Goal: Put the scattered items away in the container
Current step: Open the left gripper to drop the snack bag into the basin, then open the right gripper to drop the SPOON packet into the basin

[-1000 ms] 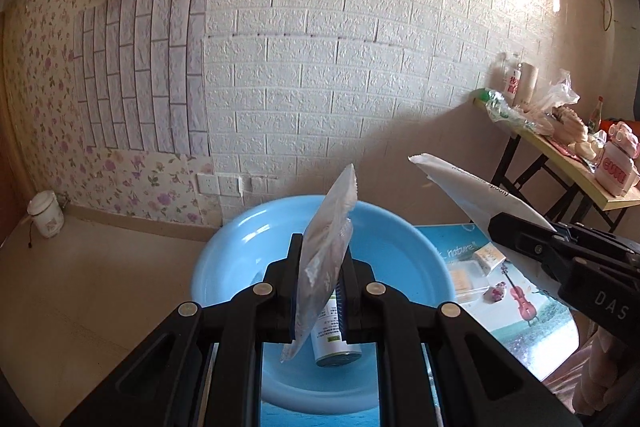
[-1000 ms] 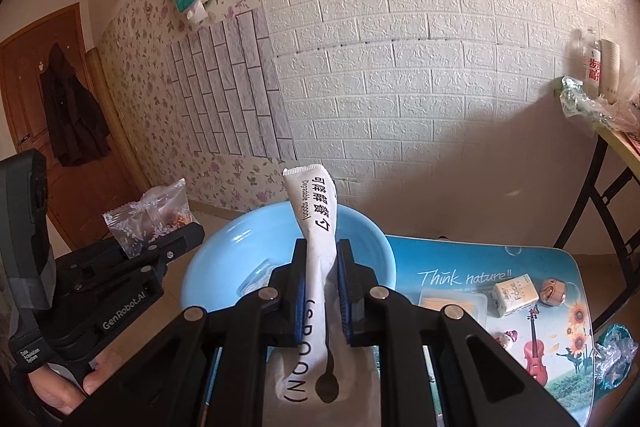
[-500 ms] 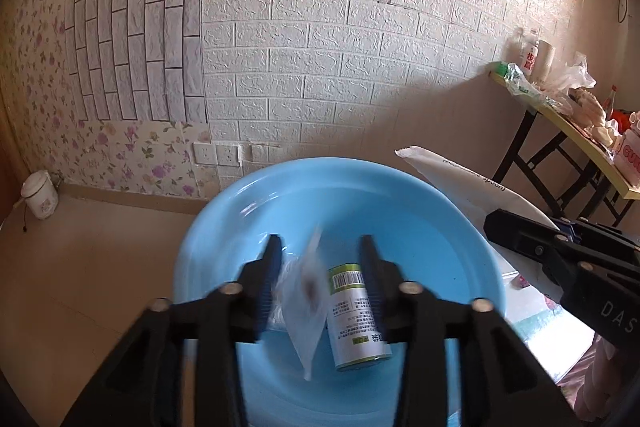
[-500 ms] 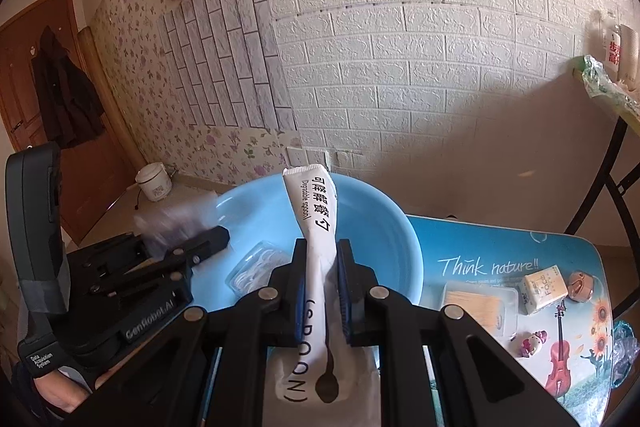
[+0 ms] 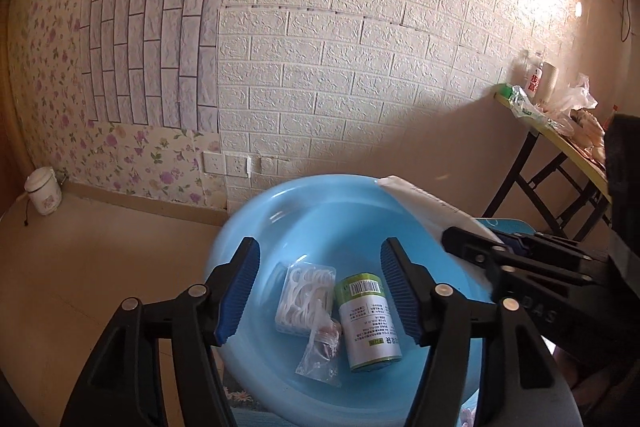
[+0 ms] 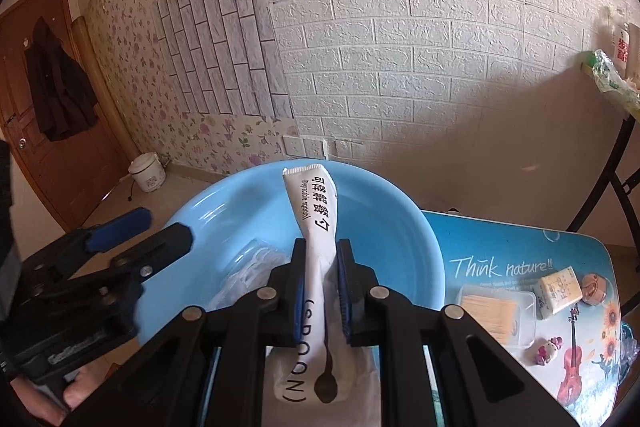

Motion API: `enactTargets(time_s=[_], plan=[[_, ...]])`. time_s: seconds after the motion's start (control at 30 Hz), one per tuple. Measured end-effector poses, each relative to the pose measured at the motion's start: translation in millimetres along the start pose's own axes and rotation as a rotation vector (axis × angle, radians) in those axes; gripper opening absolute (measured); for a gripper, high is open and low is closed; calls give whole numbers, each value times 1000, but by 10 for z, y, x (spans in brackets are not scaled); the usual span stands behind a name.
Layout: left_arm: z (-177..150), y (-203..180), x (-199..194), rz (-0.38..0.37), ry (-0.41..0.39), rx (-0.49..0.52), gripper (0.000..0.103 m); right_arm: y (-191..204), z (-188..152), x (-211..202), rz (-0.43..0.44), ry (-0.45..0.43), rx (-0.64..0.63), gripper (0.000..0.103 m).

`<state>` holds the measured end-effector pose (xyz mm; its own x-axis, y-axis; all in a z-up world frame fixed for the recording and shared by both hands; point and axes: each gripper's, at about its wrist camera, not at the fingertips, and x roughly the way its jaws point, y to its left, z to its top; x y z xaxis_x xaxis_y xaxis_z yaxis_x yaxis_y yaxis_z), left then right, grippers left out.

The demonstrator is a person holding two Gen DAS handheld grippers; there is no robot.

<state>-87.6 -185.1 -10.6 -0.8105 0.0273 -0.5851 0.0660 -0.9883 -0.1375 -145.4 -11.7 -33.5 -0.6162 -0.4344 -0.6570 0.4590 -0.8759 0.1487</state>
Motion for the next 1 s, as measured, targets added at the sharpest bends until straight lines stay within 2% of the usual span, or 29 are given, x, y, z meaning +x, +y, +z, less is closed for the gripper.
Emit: enactTargets(time_s=[0.03,0.07,0.1,0.17,0.27,0.57,0.73,0.87,1.0], plan=[[1,-3,-18,1,-5,2,66,2,15,46,6,12,6,22],[3,-1,-37,0,-11,2,70,7,24,85,13,31,13,37],[9,-3,-52,0,-16,1,73,2,29,119,12,45,18,58],[10,-1,-88,-8,-35,-2,83,-19,14,122,-4,39,20,74],[2,0,-116,-13,-53,-4,90,-58,-29,97,-11,27,21,74],[11,7,-115,12,-25,-23,96,-109,-71,14,13,23,33,75],[20,-19,-208,14,-28,-35,97,-84,-91,-139,1,-5,18,84],[40,-71,-338,23,-48,-32,99,-167,-112,-312,0,-23,35,96],[34,-150,-475,27,-59,-33,100,-274,-147,-557,-28,-64,60,98]])
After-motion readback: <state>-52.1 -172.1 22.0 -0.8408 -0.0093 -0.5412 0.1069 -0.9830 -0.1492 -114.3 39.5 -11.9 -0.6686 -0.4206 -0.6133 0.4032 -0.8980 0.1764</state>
